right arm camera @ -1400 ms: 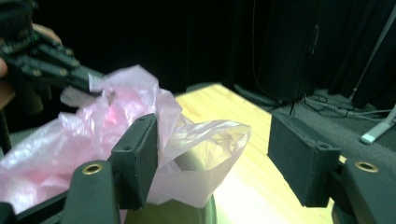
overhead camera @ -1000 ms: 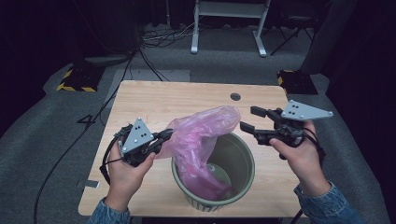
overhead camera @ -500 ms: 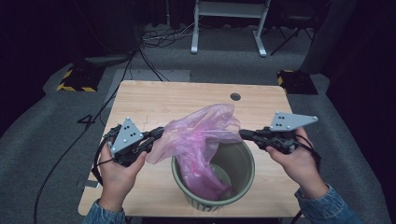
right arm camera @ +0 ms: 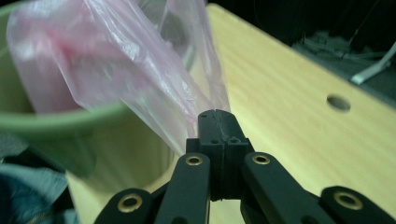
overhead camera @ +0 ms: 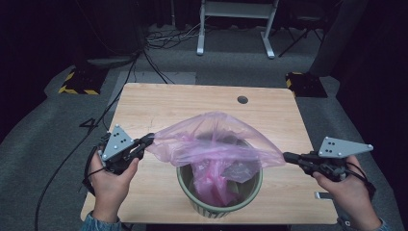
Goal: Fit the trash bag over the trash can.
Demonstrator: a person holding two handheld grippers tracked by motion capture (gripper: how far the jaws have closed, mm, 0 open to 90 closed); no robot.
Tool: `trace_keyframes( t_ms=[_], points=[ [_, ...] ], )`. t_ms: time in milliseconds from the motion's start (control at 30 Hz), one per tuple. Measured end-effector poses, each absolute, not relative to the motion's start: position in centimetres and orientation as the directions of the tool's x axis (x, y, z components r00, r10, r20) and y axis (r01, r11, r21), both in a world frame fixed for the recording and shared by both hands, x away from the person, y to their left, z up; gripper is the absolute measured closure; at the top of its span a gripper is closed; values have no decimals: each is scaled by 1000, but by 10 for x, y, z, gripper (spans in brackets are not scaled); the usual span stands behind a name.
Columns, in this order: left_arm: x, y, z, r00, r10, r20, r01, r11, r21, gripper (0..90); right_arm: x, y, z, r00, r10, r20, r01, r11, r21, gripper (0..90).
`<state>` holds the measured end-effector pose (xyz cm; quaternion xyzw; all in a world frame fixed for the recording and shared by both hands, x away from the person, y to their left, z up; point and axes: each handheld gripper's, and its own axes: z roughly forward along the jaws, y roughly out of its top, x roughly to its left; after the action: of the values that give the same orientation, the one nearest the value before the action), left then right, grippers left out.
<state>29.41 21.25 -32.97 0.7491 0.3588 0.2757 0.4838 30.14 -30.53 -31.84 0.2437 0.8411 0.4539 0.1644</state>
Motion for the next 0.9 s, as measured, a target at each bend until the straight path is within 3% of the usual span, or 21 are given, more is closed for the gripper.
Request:
trace_keyframes(
  t_ms=[133,167,267,400,500,567,667,767,900],
  points=[
    [295,215,-336,611,791,36,282,-260,924,900,290,-312,-326,-845,535,-14,294,486,823,900],
    [294,214,-336,617,786,36,276,-259,925,900,287,-311,-325,-850,527,-8,294,485,823,849],
    [293,208,-334,638,769,39,255,-258,932,884,285,-306,-317,-842,538,-39,256,462,849,558],
    [294,202,-329,652,757,44,233,-255,939,774,287,-295,-301,-848,523,-85,174,426,888,412],
    [299,198,-328,642,765,51,225,-251,942,570,295,-283,-290,-851,513,-114,125,408,904,400],
    [302,195,-329,641,766,40,236,-246,940,489,303,-277,-288,-850,513,-118,119,407,906,395],
    [305,190,-329,631,772,74,242,-287,927,406,318,-265,-291,-838,527,-142,117,428,896,407],
    [308,188,-328,660,750,39,254,-271,928,541,329,-255,-294,-845,518,-129,132,436,890,662],
    [309,187,-327,672,739,43,248,-279,928,732,337,-249,-295,-850,517,-102,152,426,892,860]
  ],
)
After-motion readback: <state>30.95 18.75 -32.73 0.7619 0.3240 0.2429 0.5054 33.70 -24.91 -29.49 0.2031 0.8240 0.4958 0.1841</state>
